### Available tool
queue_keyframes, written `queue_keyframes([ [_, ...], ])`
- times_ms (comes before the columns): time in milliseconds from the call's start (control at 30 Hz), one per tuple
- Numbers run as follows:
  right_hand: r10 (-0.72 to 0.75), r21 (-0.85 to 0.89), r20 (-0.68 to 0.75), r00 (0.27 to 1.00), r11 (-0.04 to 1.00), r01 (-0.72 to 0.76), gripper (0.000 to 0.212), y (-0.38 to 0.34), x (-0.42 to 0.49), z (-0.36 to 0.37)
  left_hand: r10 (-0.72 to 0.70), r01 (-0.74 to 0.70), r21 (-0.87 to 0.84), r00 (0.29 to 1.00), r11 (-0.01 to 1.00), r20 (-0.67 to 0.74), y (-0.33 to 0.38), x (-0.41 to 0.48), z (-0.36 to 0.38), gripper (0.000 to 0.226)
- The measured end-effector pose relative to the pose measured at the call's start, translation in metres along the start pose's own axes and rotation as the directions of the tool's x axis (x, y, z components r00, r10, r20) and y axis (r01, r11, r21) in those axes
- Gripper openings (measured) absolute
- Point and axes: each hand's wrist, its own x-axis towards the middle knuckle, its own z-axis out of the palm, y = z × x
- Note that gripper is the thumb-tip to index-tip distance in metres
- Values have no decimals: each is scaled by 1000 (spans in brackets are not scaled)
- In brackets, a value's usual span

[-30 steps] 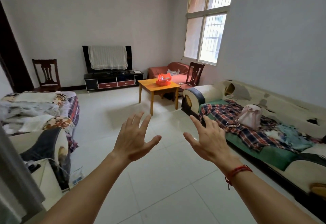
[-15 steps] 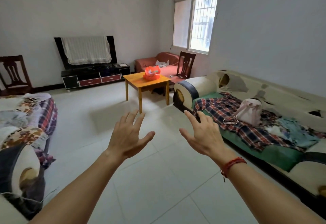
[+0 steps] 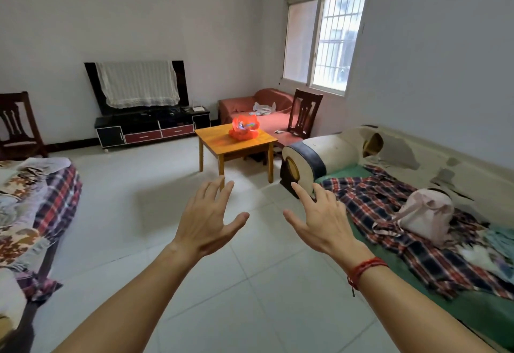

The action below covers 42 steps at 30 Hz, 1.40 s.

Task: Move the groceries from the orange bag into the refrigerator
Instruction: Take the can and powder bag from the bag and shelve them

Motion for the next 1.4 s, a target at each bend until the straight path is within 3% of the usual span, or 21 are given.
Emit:
queue_keyframes([
  [733, -3, -10, -2, 1000, 1000, 3, 67, 29, 434, 151, -51, 51, 0, 998, 999, 49, -190, 378, 195, 84],
  [1400, -85, 35, 88, 993, 996, 82, 66, 153, 817, 281, -151, 148, 35, 983, 988, 109, -276, 717, 390, 83],
])
